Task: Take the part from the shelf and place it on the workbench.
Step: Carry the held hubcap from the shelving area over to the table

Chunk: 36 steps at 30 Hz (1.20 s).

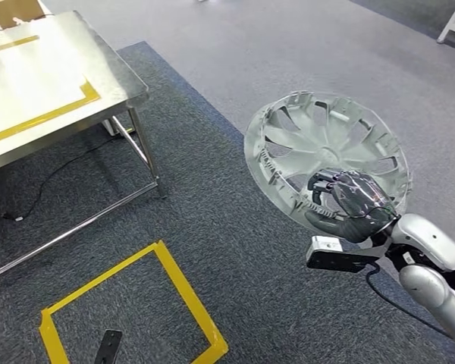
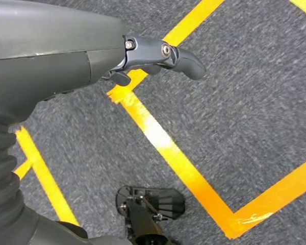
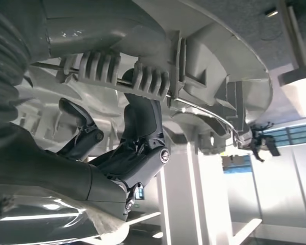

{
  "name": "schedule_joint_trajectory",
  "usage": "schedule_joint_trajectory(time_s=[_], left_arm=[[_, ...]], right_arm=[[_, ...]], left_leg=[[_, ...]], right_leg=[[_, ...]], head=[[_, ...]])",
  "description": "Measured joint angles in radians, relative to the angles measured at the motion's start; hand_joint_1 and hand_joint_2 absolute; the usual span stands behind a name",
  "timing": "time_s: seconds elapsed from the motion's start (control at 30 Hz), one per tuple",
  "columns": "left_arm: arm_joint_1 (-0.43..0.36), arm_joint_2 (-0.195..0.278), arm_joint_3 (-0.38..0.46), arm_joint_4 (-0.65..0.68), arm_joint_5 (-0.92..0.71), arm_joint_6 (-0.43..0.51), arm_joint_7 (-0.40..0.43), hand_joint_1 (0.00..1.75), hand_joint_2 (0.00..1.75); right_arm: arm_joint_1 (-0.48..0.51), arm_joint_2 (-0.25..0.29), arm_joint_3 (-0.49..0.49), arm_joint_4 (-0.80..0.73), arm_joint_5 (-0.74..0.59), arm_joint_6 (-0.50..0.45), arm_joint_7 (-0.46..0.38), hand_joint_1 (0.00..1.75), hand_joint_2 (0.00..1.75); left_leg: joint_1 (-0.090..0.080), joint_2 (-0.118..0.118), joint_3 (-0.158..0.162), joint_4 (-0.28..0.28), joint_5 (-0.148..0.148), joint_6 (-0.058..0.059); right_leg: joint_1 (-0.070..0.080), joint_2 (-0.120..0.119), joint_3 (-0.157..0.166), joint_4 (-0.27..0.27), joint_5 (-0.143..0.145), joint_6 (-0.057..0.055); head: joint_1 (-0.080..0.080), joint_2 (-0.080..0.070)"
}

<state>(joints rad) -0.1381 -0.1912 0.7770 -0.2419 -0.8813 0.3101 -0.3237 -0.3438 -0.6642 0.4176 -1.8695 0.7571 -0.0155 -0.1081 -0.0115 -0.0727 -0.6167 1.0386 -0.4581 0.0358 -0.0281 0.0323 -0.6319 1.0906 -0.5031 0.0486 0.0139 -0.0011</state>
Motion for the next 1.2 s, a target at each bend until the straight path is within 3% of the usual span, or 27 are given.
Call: schedule_joint_trajectory(time_s=[0.03,0.1,0.13,0.2,0.27,0.3,0.33,0.37,0.43,0.47,0.53,0.6,0.63,0.7,0.77,0.8,0.83,0.87,0.9,0.97,1.03,1.13,1.2], left_arm=[[0.001,0.000,-0.002,0.000,-0.001,-0.003,0.000,0.00,1.75],[0.004,0.002,-0.004,0.000,-0.002,-0.005,0.001,0.00,1.75],[0.004,0.002,-0.005,0.000,-0.003,-0.005,0.001,0.00,1.75],[0.002,0.003,-0.007,0.000,-0.005,-0.006,0.001,0.00,1.75],[0.001,0.003,-0.010,0.000,-0.007,-0.007,0.001,0.00,1.75],[0.002,0.003,-0.011,0.000,-0.008,-0.008,0.002,0.00,1.75],[0.003,0.003,-0.012,0.000,-0.009,-0.009,0.002,0.00,1.75],[0.004,0.003,-0.013,0.000,-0.010,-0.010,0.002,0.00,1.75],[0.005,0.004,-0.015,0.000,-0.012,-0.010,0.002,0.00,1.75],[0.004,0.004,-0.016,0.000,-0.012,-0.010,0.002,0.00,1.75],[0.002,0.005,-0.017,0.000,-0.014,-0.011,0.002,0.00,1.75],[0.004,0.005,-0.017,0.000,-0.015,-0.011,0.003,0.00,1.75],[0.005,0.005,-0.018,0.000,-0.015,-0.011,0.003,0.00,1.75],[0.003,0.005,-0.020,0.000,-0.016,-0.012,0.004,0.00,1.75],[0.001,0.003,-0.021,0.000,-0.017,-0.014,0.004,0.00,1.75],[0.001,0.002,-0.022,0.000,-0.017,-0.015,0.004,0.00,1.75],[0.002,0.002,-0.022,0.000,-0.017,-0.016,0.004,0.00,1.75],[0.002,0.002,-0.023,0.000,-0.017,-0.016,0.004,0.00,1.75],[0.002,0.002,-0.023,0.000,-0.017,-0.016,0.004,0.00,1.75],[0.001,0.002,-0.024,0.000,-0.018,-0.017,0.004,0.00,1.75],[0.000,0.002,-0.024,0.000,-0.019,-0.019,0.004,0.00,1.75],[0.006,0.005,-0.024,0.000,-0.019,-0.021,0.004,0.00,1.75],[0.008,0.006,-0.024,0.000,-0.021,-0.023,0.004,0.00,1.75]], right_arm=[[-0.004,-0.001,0.002,0.000,0.000,0.002,0.000,1.75,1.75],[-0.011,-0.001,0.005,0.000,0.000,0.005,0.000,1.75,1.75],[-0.014,-0.001,0.007,0.000,0.000,0.006,0.000,1.75,1.75],[-0.018,-0.001,0.010,0.000,-0.001,0.009,0.000,1.75,1.75],[-0.019,-0.002,0.013,0.000,-0.001,0.012,0.000,1.75,1.75],[-0.020,-0.002,0.014,0.000,-0.001,0.014,0.000,1.75,1.75],[-0.021,-0.002,0.014,0.000,-0.001,0.015,0.000,1.75,1.75],[-0.021,-0.002,0.015,0.000,-0.001,0.016,0.000,1.75,1.75],[-0.023,-0.002,0.015,0.000,-0.002,0.016,0.000,1.75,1.75],[-0.023,-0.003,0.015,0.000,-0.003,0.016,0.000,1.75,1.75],[-0.024,-0.006,0.016,0.000,-0.003,0.016,0.000,1.75,1.75],[-0.027,-0.007,0.016,0.000,-0.003,0.017,0.000,1.75,1.75],[-0.029,-0.007,0.017,0.000,-0.004,0.018,0.000,1.75,1.75],[-0.033,-0.009,0.018,0.000,-0.005,0.020,0.000,1.75,1.75],[-0.035,-0.010,0.020,0.001,-0.006,0.021,0.000,1.75,1.75],[-0.035,-0.010,0.021,0.001,-0.006,0.022,0.000,1.75,1.75],[-0.035,-0.010,0.022,0.002,-0.006,0.022,0.000,1.75,1.75],[-0.036,-0.010,0.022,0.002,-0.006,0.023,0.000,1.75,1.75],[-0.037,-0.010,0.023,0.003,-0.006,0.023,0.000,1.75,1.75],[-0.039,-0.010,0.023,0.004,-0.007,0.024,0.000,1.75,1.75],[-0.039,-0.012,0.023,0.005,-0.006,0.024,-0.001,1.75,1.75],[-0.040,-0.013,0.023,0.005,-0.006,0.024,0.000,1.75,1.75],[-0.039,-0.014,0.023,0.005,-0.007,0.024,0.000,1.75,1.75]], left_leg=[[0.001,-0.011,-0.004,0.004,0.000,-0.005],[0.001,-0.016,-0.008,0.006,-0.001,-0.014],[0.000,-0.005,-0.013,0.018,-0.011,-0.019],[0.001,0.032,-0.049,0.099,-0.058,-0.031],[0.005,0.055,-0.109,0.227,-0.111,-0.038],[0.007,0.059,-0.130,0.269,-0.120,-0.039],[0.008,0.060,-0.136,0.279,-0.110,-0.040],[0.009,0.063,-0.122,0.248,-0.082,-0.038],[0.005,0.083,-0.060,0.118,-0.014,-0.030],[0.001,0.096,-0.032,0.059,0.006,-0.025],[-0.008,0.109,-0.011,0.009,0.007,-0.016],[-0.006,0.097,-0.009,-0.004,0.008,-0.008],[-0.004,0.090,-0.006,-0.009,0.010,-0.003],[0.002,0.076,0.001,-0.018,0.015,0.007],[0.001,0.061,0.001,-0.018,0.015,0.010],[0.000,0.053,0.001,-0.018,0.014,0.010],[0.000,0.044,0.001,-0.017,0.014,0.011],[0.000,0.035,0.001,-0.017,0.014,0.011],[0.001,0.025,0.002,-0.014,0.013,0.010],[0.002,0.007,-0.002,-0.005,0.008,0.004],[0.002,-0.009,-0.011,0.004,0.005,-0.005],[0.003,-0.024,-0.018,0.008,0.006,-0.018],[0.001,0.004,-0.037,0.052,-0.023,-0.029]], right_leg=[[0.000,0.009,0.025,-0.050,0.015,-0.002],[-0.001,-0.003,0.026,-0.053,0.017,-0.010],[-0.002,-0.011,0.029,-0.056,0.017,-0.015],[-0.002,-0.029,0.034,-0.059,0.016,-0.026],[0.000,-0.046,0.037,-0.059,0.013,-0.031],[0.000,-0.054,0.039,-0.059,0.011,-0.032],[0.001,-0.062,0.041,-0.059,0.009,-0.033],[0.001,-0.069,0.045,-0.059,0.007,-0.033],[0.002,-0.084,0.054,-0.060,0.002,-0.031],[0.004,-0.090,0.057,-0.060,-0.001,-0.028],[0.008,-0.103,0.058,-0.061,-0.004,-0.020],[0.008,-0.115,0.058,-0.064,-0.007,-0.010],[0.007,-0.108,0.056,-0.059,-0.015,-0.006],[0.004,-0.073,0.026,0.002,-0.053,-0.001],[0.005,-0.043,-0.041,0.135,-0.109,0.001],[0.005,-0.039,-0.074,0.191,-0.123,0.003],[0.005,-0.036,-0.095,0.220,-0.120,0.004],[0.005,-0.036,-0.095,0.206,-0.096,0.005],[0.003,-0.034,-0.077,0.154,-0.056,0.005],[-0.001,-0.010,-0.015,0.021,0.005,0.006],[-0.003,0.012,0.021,-0.044,0.015,0.002],[-0.002,0.000,0.027,-0.049,0.012,-0.012],[-0.006,-0.018,0.033,-0.053,0.012,-0.023]], head=[[0.000,0.000],[-0.001,0.000],[-0.003,0.000],[-0.007,0.000],[-0.008,0.000],[-0.008,0.000],[-0.009,0.000],[-0.009,0.000],[-0.008,0.000],[-0.008,0.000],[-0.007,0.000],[-0.007,0.000],[-0.007,0.000],[-0.002,0.000],[0.002,0.000],[0.002,0.000],[0.002,0.000],[0.002,0.000],[0.002,0.000],[0.002,0.000],[0.002,0.000],[0.002,0.000],[-0.005,0.000]])
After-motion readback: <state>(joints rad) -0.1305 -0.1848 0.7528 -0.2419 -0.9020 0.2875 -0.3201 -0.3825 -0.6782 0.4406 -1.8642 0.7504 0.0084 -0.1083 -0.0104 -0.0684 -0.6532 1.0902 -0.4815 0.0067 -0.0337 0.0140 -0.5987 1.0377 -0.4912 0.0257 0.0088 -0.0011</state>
